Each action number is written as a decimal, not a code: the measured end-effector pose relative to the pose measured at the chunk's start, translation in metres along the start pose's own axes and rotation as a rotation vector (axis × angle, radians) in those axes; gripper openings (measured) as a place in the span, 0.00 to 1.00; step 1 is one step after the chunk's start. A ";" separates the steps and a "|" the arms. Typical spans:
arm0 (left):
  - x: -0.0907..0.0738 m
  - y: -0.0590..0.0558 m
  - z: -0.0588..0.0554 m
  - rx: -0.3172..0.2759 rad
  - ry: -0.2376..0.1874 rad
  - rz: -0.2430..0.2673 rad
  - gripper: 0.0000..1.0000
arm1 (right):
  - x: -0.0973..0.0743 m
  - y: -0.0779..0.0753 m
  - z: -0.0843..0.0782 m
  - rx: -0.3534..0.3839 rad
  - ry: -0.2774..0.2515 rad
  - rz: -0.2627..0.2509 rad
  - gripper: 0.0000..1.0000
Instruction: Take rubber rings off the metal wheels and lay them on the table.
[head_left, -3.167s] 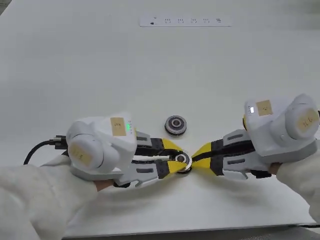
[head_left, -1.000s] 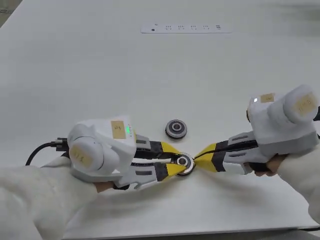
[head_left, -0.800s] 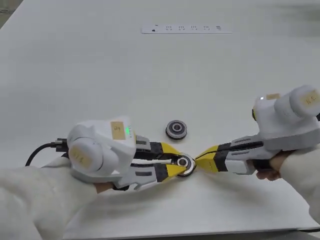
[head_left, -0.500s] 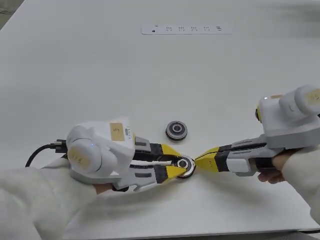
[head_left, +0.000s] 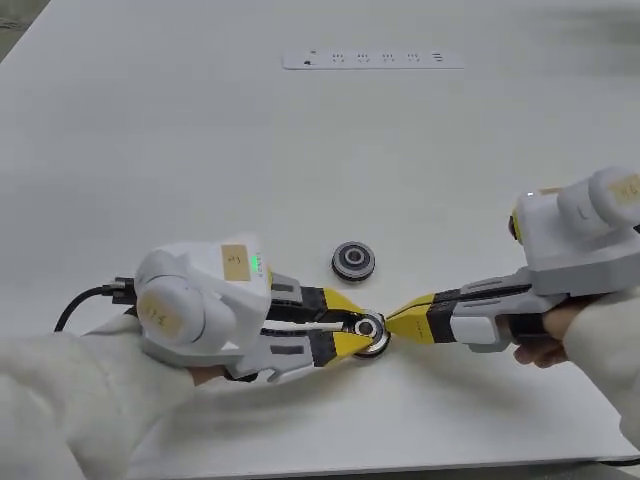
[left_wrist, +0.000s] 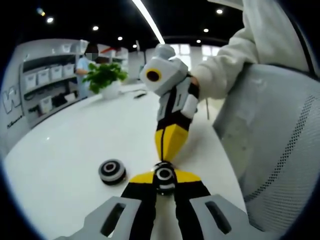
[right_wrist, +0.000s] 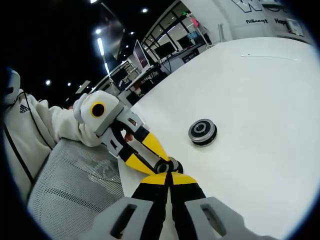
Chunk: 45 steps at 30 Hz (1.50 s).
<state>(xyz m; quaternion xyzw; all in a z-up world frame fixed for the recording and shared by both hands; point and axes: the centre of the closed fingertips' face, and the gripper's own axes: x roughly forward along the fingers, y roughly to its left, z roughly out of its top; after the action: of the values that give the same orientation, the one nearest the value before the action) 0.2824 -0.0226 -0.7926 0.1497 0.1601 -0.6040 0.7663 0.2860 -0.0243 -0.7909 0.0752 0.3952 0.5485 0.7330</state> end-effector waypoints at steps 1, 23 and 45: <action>0.000 0.000 0.000 0.001 0.000 0.000 0.13 | 0.000 0.000 0.000 0.003 -0.001 0.001 0.00; 0.000 0.001 0.000 0.007 0.005 0.001 0.13 | 0.001 0.007 0.004 -0.015 -0.007 0.025 0.00; -0.001 0.000 0.000 0.006 0.003 0.003 0.14 | 0.002 0.008 0.004 -0.035 -0.006 0.029 0.00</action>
<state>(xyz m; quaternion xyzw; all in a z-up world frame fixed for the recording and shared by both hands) 0.2825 -0.0219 -0.7920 0.1535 0.1593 -0.6031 0.7664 0.2829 -0.0185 -0.7844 0.0696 0.3824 0.5656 0.7273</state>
